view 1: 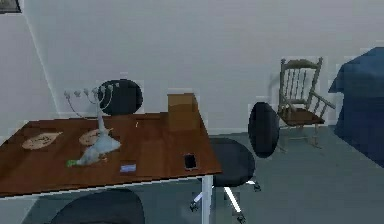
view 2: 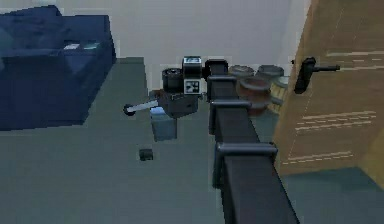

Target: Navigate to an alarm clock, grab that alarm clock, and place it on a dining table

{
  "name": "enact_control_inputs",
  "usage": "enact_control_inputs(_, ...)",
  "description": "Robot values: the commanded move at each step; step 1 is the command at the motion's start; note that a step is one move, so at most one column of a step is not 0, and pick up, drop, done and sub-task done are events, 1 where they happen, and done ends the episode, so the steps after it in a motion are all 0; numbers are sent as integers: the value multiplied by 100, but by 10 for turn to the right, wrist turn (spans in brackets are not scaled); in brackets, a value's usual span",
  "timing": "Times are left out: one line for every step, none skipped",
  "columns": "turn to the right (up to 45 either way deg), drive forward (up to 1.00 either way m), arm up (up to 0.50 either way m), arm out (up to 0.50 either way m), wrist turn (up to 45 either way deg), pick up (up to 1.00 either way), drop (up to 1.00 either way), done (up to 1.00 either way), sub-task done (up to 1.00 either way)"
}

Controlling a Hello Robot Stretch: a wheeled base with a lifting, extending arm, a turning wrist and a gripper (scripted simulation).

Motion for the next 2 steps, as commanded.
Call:
enact_control_inputs(0, 40, 0, 0, 0, 0, 0, 0, 0)
enact_control_inputs(-450, 0, 0, 0, 0, 0, 0, 0, 0)
